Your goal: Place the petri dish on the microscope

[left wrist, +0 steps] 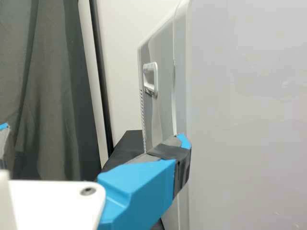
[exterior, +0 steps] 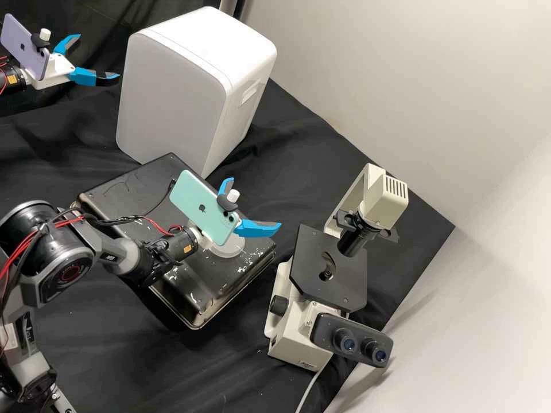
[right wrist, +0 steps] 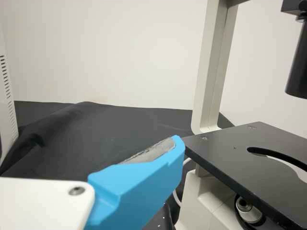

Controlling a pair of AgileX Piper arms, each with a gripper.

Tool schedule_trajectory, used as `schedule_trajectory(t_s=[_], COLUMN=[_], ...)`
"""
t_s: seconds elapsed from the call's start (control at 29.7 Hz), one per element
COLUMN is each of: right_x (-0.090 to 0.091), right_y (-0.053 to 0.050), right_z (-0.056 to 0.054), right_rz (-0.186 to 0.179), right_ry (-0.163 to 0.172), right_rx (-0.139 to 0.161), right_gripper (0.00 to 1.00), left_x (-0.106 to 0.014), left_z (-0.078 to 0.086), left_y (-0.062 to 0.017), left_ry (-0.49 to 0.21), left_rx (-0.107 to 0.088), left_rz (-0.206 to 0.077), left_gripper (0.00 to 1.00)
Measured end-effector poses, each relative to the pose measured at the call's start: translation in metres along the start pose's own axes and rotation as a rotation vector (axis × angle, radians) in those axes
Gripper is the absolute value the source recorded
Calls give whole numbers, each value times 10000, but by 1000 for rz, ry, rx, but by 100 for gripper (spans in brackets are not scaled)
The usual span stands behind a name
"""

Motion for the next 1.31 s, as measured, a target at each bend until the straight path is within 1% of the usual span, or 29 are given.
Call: schedule_trajectory(t_s=[0.51, 0.64, 0.71, 0.77, 0.84, 0.88, 0.94, 0.98, 1.04, 1.08, 1.11, 1.18, 1.21, 1.28, 1.31], right_x=[0, 0, 0, 0, 0, 0, 0, 0, 0, 0, 0, 0, 0, 0, 0], right_y=[0, 0, 0, 0, 0, 0, 0, 0, 0, 0, 0, 0, 0, 0, 0], right_z=[0, 0, 0, 0, 0, 0, 0, 0, 0, 0, 0, 0, 0, 0, 0], right_rz=[0, 0, 0, 0, 0, 0, 0, 0, 0, 0, 0, 0, 0, 0, 0], right_ry=[0, 0, 0, 0, 0, 0, 0, 0, 0, 0, 0, 0, 0, 0, 0], right_rx=[0, 0, 0, 0, 0, 0, 0, 0, 0, 0, 0, 0, 0, 0, 0], right_gripper=[100, 100, 100, 100, 100, 100, 100, 100, 100, 100, 100, 100, 100, 100, 100], left_x=[0, -36, -85, -148, -233, -262, -334, -372, -450, -489, -532, -614, -657, -737, -790], left_z=[0, 50, 110, 174, 275, 305, 406, 439, 489, 516, 538, 570, 590, 629, 658], left_y=[0, -26, -44, -45, -58, -57, -72, -83, -114, -123, -144, -196, -217, -273, -316], left_ry=[0, -17, -37, -60, -109, -124, -181, -199, -244, -268, -292, -332, -352, -389, -413], left_rx=[0, -1, -2, -3, 4, 7, 16, 18, 30, 34, 41, 60, 67, 75, 85], left_rz=[0, -10, -16, -18, -18, -15, -10, -9, -4, 3, 3, 1, 5, -15, -33], left_gripper=[100, 100, 100, 100, 100, 100, 100, 100, 100, 100, 100, 100, 100, 100, 100])
